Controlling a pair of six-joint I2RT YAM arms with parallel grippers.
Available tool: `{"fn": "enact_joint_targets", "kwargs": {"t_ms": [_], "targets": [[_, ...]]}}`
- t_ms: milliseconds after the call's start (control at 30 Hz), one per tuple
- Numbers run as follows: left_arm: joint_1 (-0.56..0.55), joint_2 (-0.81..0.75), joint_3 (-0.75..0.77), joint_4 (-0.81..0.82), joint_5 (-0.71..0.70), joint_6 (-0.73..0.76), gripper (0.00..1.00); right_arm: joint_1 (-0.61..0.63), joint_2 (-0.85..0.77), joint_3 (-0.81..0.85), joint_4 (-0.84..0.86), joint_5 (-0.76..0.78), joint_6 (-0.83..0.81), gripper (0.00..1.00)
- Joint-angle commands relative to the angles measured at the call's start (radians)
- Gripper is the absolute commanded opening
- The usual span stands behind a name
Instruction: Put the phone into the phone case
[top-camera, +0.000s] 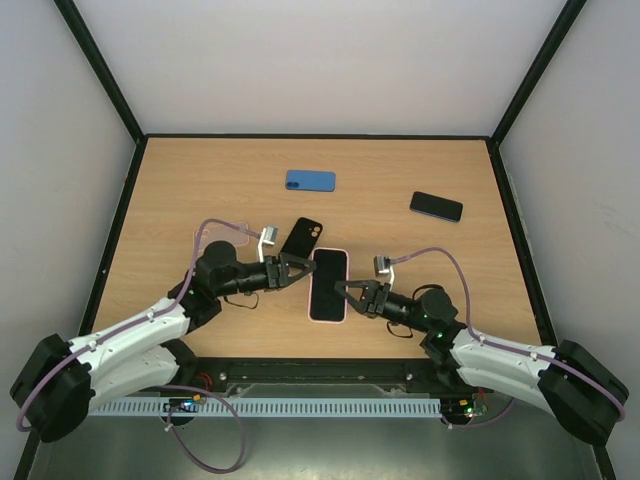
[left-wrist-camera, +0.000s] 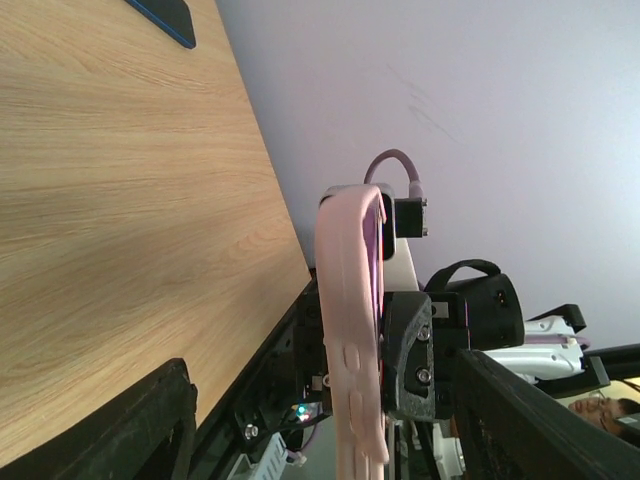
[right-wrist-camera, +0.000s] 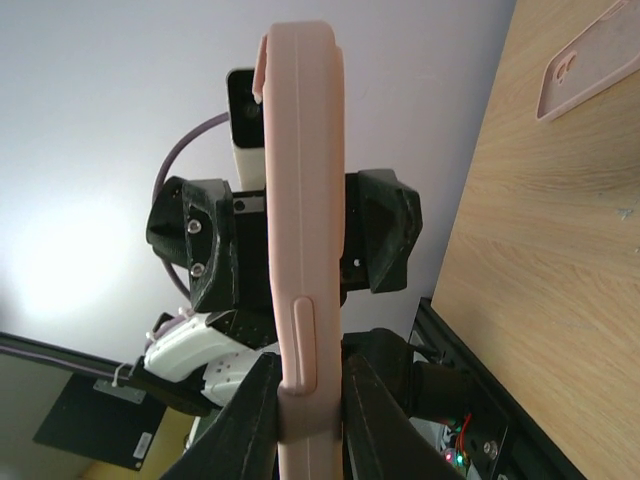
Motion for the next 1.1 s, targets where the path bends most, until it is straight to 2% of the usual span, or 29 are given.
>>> {"fn": "enact_joint_targets", "kwargs": {"t_ms": [0, 67, 200, 267, 367, 400, 567, 700, 800, 867, 900, 1033, 1067], "targets": [[0.005, 0.023, 0.045, 0.064, 0.016, 0.011, 0.65, 0.006, -0.005, -0.001, 0.125, -0.063, 0.000, 0.14], [0.004, 0.039, 0.058, 0.058, 0.015, 0.018, 0.60, 0.005, 0.000, -0.002, 0.131, -0.078, -0.003, 0.14], [0.004, 0.074, 0.089, 0.049, 0.016, 0.033, 0.42, 0.007, 0.000, -0.002, 0.119, -0.103, -0.010, 0.14], [0.004, 0.086, 0.108, 0.012, 0.007, 0.049, 0.29, 0.007, -0.002, 0.015, 0.049, -0.118, -0.038, 0.14], [0.004, 0.095, 0.144, -0.090, -0.033, 0.104, 0.05, 0.007, -0.014, 0.020, -0.029, -0.100, -0.065, 0.14], [0.004, 0.095, 0.155, -0.137, -0.058, 0.126, 0.03, 0.007, -0.019, 0.015, -0.039, -0.091, -0.066, 0.14], [0.003, 0.084, 0.173, -0.249, -0.139, 0.182, 0.02, 0.007, -0.040, 0.018, -0.123, -0.048, -0.103, 0.14], [0.003, 0.088, 0.174, -0.254, -0.130, 0.172, 0.02, 0.007, -0.045, 0.013, -0.149, -0.009, -0.111, 0.13], [0.002, 0.076, 0.152, -0.187, -0.075, 0.080, 0.05, 0.007, -0.051, 0.014, -0.122, -0.009, -0.092, 0.13], [-0.006, 0.057, 0.117, -0.053, -0.015, -0.006, 0.12, 0.007, -0.066, 0.006, -0.057, -0.022, -0.064, 0.13], [-0.010, 0.046, 0.108, -0.013, -0.006, -0.037, 0.20, 0.007, -0.078, 0.002, -0.023, -0.027, -0.051, 0.13], [-0.015, 0.018, 0.117, -0.041, -0.022, -0.034, 0.46, 0.007, -0.112, -0.011, 0.063, -0.046, -0.011, 0.14], [-0.014, 0.016, 0.120, -0.074, -0.033, -0.028, 0.50, 0.007, -0.114, -0.008, 0.081, -0.058, -0.001, 0.13]]}}
